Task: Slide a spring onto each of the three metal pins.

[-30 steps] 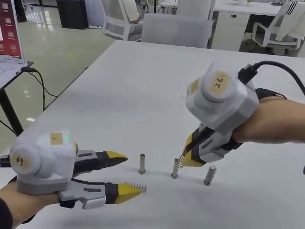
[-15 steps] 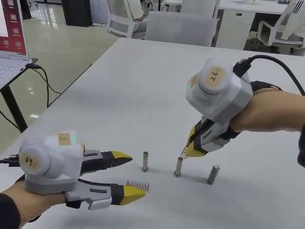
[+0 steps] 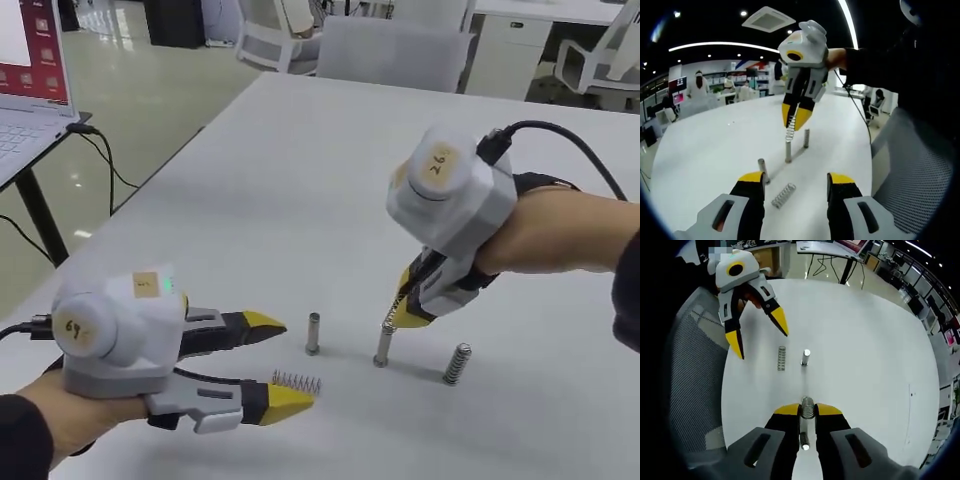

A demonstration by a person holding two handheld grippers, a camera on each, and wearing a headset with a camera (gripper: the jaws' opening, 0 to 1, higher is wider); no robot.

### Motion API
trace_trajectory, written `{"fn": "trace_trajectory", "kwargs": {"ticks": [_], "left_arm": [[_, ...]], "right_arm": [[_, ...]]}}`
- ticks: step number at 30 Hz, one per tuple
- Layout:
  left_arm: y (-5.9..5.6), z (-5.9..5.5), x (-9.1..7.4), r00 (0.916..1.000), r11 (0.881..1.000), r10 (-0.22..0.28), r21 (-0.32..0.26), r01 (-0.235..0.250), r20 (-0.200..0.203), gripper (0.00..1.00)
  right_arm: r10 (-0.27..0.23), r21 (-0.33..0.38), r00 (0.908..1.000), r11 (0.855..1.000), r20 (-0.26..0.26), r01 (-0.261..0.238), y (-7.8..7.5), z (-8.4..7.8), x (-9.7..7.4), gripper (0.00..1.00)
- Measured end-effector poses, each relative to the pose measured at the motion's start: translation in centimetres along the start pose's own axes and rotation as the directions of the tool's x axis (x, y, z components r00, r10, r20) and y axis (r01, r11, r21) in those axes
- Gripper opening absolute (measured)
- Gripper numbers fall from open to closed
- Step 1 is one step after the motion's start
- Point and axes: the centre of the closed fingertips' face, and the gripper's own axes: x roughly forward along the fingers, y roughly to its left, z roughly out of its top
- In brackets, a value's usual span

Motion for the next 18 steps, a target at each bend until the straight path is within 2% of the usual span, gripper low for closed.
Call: {"fn": "trace_trajectory", "kwargs": {"ticks": [10,18], "left_arm": [[0.0,-0.1,0.0,1.0,1.0,0.001,-0.001,-0.001,-0.001,0.43],[0.0,-0.1,0.0,1.0,1.0,0.0,0.001,0.0,-0.003,0.43]], "right_arm": [[0.017,0.004,0.9997,1.0,-0.017,-0.017,0.0,-0.2,0.7,0.08],[0.024,-0.004,0.9985,1.0,-0.05,-0.025,0.0,-0.5,1.7,0.08]]}}
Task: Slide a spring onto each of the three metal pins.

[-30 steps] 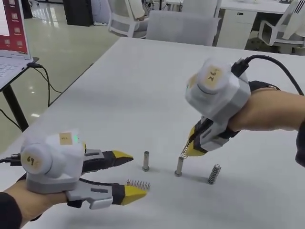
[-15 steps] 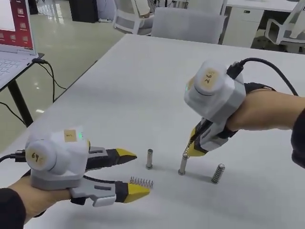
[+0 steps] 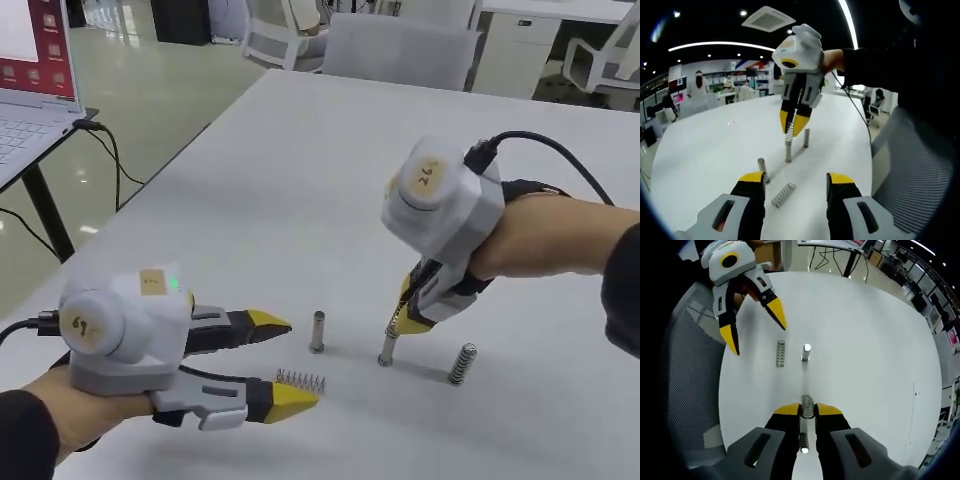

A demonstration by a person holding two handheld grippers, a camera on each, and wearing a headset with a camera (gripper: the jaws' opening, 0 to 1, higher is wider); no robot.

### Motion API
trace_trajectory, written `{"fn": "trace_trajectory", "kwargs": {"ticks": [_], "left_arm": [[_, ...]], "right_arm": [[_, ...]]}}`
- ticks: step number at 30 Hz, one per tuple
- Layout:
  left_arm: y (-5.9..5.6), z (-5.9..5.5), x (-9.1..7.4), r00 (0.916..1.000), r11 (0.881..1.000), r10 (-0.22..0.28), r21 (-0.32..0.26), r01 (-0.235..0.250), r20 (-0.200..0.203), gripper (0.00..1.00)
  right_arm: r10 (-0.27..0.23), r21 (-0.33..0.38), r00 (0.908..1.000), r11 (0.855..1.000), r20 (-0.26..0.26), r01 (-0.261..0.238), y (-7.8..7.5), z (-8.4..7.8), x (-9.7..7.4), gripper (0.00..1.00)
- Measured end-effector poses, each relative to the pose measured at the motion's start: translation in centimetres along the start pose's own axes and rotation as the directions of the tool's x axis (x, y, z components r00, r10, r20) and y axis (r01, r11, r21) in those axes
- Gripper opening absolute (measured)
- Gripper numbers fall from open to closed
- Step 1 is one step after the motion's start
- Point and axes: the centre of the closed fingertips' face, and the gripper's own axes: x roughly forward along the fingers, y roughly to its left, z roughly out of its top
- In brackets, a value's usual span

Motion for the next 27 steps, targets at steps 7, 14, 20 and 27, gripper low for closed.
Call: {"fn": "trace_trajectory", "kwargs": {"ticks": [7,14,20,27], "left_arm": [[-0.1,-0.1,0.1,1.0,1.0,-0.003,0.003,0.003,-0.004,0.43],[-0.1,0.0,0.1,1.0,1.0,-0.003,0.004,0.003,-0.004,0.43],[-0.1,0.0,0.0,1.0,1.0,0.0,0.004,0.0,-0.003,0.43],[0.0,-0.1,0.0,1.0,1.0,0.002,0.002,-0.002,-0.005,0.43]], "right_arm": [[0.004,-0.008,0.9994,1.0,-0.035,-0.004,0.0,-0.3,0.9,0.08],[0.014,-0.014,0.9979,1.0,-0.063,-0.015,0.2,-0.5,1.8,0.08],[0.026,-0.013,0.9965,1.0,-0.079,-0.027,0.5,-0.8,2.5,0.08],[0.036,0.002,0.996,0.999,-0.082,-0.036,0.6,-1.1,3.2,0.08]]}}
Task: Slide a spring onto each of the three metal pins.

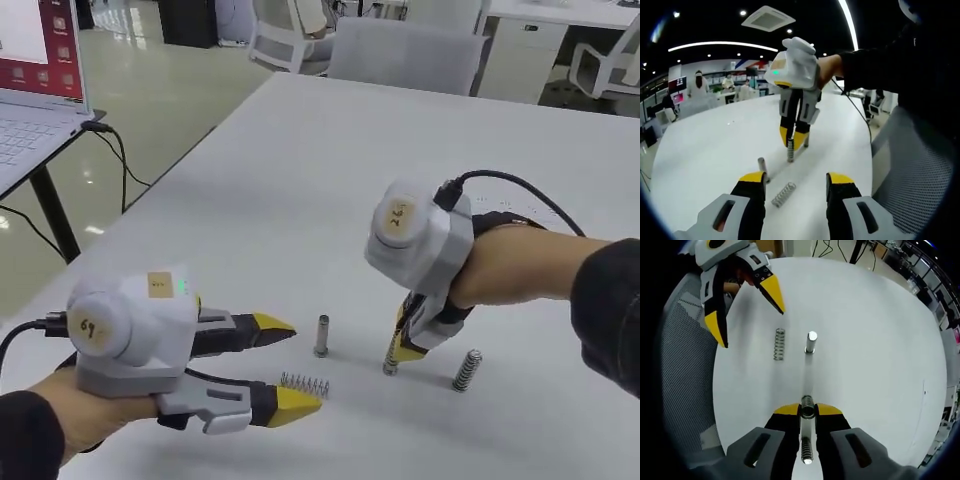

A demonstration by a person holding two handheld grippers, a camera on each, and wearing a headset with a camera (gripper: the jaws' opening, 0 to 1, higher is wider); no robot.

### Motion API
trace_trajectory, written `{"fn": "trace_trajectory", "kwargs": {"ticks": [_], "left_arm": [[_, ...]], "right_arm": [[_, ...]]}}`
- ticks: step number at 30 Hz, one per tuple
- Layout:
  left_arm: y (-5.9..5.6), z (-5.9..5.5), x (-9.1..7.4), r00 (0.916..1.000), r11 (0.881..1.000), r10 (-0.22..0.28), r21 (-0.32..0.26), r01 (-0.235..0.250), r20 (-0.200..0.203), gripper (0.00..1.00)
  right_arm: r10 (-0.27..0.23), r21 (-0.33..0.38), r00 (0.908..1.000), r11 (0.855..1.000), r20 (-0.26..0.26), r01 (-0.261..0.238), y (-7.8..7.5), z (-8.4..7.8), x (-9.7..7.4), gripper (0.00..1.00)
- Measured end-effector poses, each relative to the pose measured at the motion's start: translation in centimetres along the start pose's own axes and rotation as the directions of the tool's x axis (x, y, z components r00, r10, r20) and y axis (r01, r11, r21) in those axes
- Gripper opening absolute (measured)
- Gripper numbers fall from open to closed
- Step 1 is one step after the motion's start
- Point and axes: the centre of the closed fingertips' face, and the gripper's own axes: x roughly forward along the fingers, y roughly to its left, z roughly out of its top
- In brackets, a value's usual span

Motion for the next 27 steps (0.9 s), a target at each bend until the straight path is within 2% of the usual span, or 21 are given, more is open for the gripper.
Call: {"fn": "trace_trajectory", "kwargs": {"ticks": [9,21,27], "left_arm": [[0.06,0.02,-0.05,1.0,1.0,0.003,0.0,-0.003,-0.002,0.42],[0.09,0.02,-0.03,1.0,1.0,0.004,0.0,-0.004,-0.001,0.42],[0.07,0.0,0.01,1.0,1.0,0.004,0.0,-0.004,-0.002,0.42]], "right_arm": [[0.001,0.006,0.9999,1.0,-0.011,-0.001,0.1,-0.24,0.98,0.08],[-0.006,0.006,0.9999,1.0,0.009,0.006,0.01,-0.12,0.91,0.09],[-0.01,0.02,0.9992,1.0,0.04,0.01,0.06,0.05,0.69,0.15]]}}
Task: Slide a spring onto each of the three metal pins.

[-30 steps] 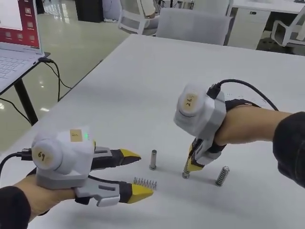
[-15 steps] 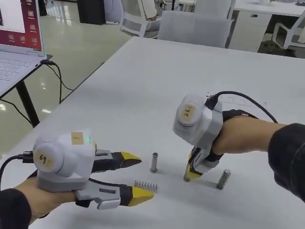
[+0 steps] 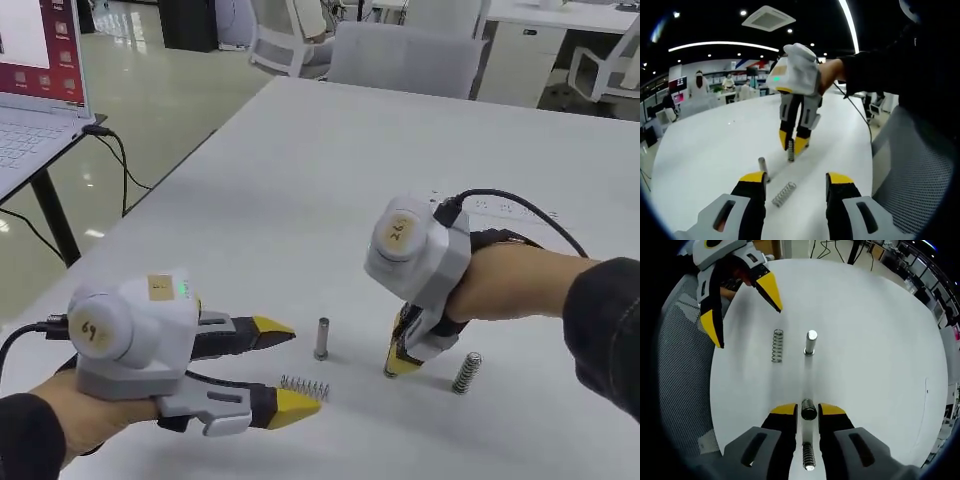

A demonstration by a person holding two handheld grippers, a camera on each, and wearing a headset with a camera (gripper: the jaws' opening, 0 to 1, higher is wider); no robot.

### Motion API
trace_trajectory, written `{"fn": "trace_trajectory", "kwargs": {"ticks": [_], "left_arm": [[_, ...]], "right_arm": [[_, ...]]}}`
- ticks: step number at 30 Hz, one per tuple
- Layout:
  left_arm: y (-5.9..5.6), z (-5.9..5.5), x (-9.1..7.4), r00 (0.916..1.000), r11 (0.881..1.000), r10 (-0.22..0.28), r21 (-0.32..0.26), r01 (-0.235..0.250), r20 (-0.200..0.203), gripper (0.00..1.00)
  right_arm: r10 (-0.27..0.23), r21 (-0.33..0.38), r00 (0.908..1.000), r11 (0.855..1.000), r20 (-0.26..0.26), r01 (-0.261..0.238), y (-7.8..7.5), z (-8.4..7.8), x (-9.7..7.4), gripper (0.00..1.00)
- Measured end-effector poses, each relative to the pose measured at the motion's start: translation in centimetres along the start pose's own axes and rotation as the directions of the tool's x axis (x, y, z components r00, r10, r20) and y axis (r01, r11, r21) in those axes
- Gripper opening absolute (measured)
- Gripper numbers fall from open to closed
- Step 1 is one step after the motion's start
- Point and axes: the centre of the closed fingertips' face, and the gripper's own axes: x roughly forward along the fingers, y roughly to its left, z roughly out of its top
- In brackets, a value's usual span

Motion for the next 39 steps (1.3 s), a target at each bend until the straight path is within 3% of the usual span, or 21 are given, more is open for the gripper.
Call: {"fn": "trace_trajectory", "kwargs": {"ticks": [8,15,19,31,39], "left_arm": [[0.0,0.0,0.0,1.0,1.0,0.001,0.0,-0.001,0.0,0.41],[-0.1,-0.1,0.0,1.0,1.0,0.0,0.003,0.0,-0.005,0.41],[0.0,-0.1,-0.1,1.0,1.0,0.002,0.006,-0.002,-0.006,0.41],[-0.1,-0.2,-0.1,0.9999,1.0,0.004,0.006,-0.004,-0.009,0.41],[-0.2,-0.3,-0.1,0.9999,1.0,0.002,0.007,-0.002,-0.013,0.41]], "right_arm": [[-0.009,0.012,0.9995,1.0,0.031,0.009,0.1,0.2,-0.6,0.18],[-0.032,-0.029,0.9966,0.999,0.076,0.034,0.5,2.4,-1.7,0.2],[-0.011,-0.047,0.9938,0.999,0.11,0.016,1.5,4.0,-1.9,0.19],[0.055,-0.07,0.9913,0.996,0.12,-0.047,4.1,5.5,-0.1,0.16],[0.07,-0.077,0.9906,0.995,0.118,-0.061,4.8,6.1,1.5,0.13]]}}
